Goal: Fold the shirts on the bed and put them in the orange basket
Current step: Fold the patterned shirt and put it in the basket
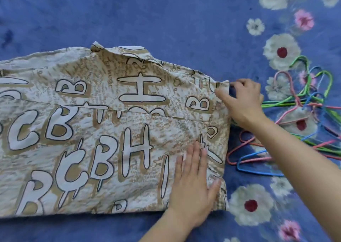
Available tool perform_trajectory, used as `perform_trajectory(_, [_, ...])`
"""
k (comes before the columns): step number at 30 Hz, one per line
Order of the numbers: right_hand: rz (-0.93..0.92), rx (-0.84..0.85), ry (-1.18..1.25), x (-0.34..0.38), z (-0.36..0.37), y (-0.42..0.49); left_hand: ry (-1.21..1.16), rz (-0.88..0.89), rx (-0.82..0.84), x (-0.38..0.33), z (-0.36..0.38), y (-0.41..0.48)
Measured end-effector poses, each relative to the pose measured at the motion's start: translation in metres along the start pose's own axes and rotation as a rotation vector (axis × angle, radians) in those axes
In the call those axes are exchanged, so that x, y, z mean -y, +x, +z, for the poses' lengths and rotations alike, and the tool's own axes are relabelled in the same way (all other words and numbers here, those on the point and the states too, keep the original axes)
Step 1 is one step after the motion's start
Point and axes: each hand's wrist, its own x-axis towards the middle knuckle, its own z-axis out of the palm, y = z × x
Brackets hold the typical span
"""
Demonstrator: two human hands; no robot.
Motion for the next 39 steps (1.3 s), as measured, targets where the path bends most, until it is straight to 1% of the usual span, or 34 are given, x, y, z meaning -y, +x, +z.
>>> perform_trajectory(2, [0.032,0.081,-0.002,0.002,0.000,0.001,-0.025,-0.121,0.037,-0.021,0.008,0.003])
perform_trajectory(4, [0.069,0.100,0.081,0.009,0.000,0.000,-0.062,-0.218,0.081,-0.040,0.009,0.007])
perform_trajectory(6, [0.138,0.144,0.171,0.015,0.001,-0.001,-0.042,-0.283,0.154,-0.053,0.011,0.012])
perform_trajectory(7, [0.162,0.172,0.164,0.019,0.000,-0.002,-0.007,-0.318,0.191,-0.056,0.013,0.014])
perform_trajectory(9, [0.170,0.185,0.073,0.024,-0.001,-0.004,0.037,-0.396,0.271,-0.057,0.015,0.017])
perform_trajectory(10, [0.154,0.178,0.050,0.024,-0.002,-0.006,0.029,-0.417,0.324,-0.056,0.015,0.017])
perform_trajectory(11, [0.130,0.167,0.080,0.026,-0.003,-0.009,0.000,-0.416,0.386,-0.053,0.010,0.015])
perform_trajectory(12, [0.121,0.167,0.153,0.028,-0.005,-0.012,-0.022,-0.396,0.407,-0.049,0.003,0.013])
perform_trajectory(13, [0.130,0.177,0.255,0.031,-0.008,-0.015,-0.057,-0.356,0.377,-0.045,-0.004,0.012])
perform_trajectory(14, [0.151,0.186,0.335,0.035,-0.011,-0.019,-0.118,-0.274,0.320,-0.042,-0.012,0.011])
perform_trajectory(15, [0.170,0.195,0.387,0.041,-0.014,-0.024,-0.238,-0.191,0.307,-0.036,-0.021,0.007])
perform_trajectory(16, [0.187,0.205,0.433,0.051,-0.019,-0.031,-0.458,-0.191,0.364,-0.028,-0.042,0.002])
perform_trajectory(17, [0.215,0.206,0.485,0.059,-0.023,-0.036,-0.659,-0.231,0.392,-0.021,-0.063,-0.001])
perform_trajectory(19, [0.251,0.195,0.597,0.085,-0.033,-0.046,-0.941,-0.340,0.320,0.004,-0.108,-0.012])
perform_trajectory(20, [0.265,0.190,0.649,0.094,-0.039,-0.049,-1.025,-0.373,0.302,0.014,-0.120,-0.017])
perform_trajectory(22, [0.283,0.205,0.767,0.128,-0.047,-0.058,-1.112,-0.412,0.248,0.047,-0.151,-0.033])
perform_trajectory(24, [0.263,0.209,0.853,0.165,-0.050,-0.063,-1.208,-0.438,0.192,0.078,-0.179,-0.048])
perform_trajectory(27, [0.191,0.254,0.937,0.233,-0.043,-0.074,-1.400,-0.562,0.100,0.132,-0.212,-0.072])
perform_trajectory(30, [0.135,0.276,0.967,0.299,-0.024,-0.082,-1.586,-0.635,-0.010,0.179,-0.233,-0.092])
perform_trajectory(33, [0.048,0.259,0.927,0.353,0.009,-0.091,-1.603,-0.739,-0.126,0.227,-0.241,-0.111])
perform_trajectory(34, [-0.001,0.300,0.903,0.366,0.021,-0.096,-1.589,-0.765,-0.149,0.242,-0.241,-0.118])
perform_trajectory(35, [-0.043,0.376,0.893,0.375,0.033,-0.101,-1.568,-0.778,-0.162,0.255,-0.240,-0.125])
perform_trajectory(36, [-0.076,0.458,0.859,0.384,0.046,-0.106,-1.544,-0.766,-0.172,0.266,-0.242,-0.131])
perform_trajectory(37, [-0.095,0.498,0.792,0.386,0.058,-0.110,-1.502,-0.759,-0.182,0.274,-0.241,-0.136])
perform_trajectory(38, [-0.126,0.468,0.691,0.387,0.069,-0.114,-1.463,-0.753,-0.183,0.282,-0.243,-0.140])
perform_trajectory(39, [-0.169,0.392,0.579,0.382,0.078,-0.118,-1.431,-0.753,-0.188,0.283,-0.245,-0.142])
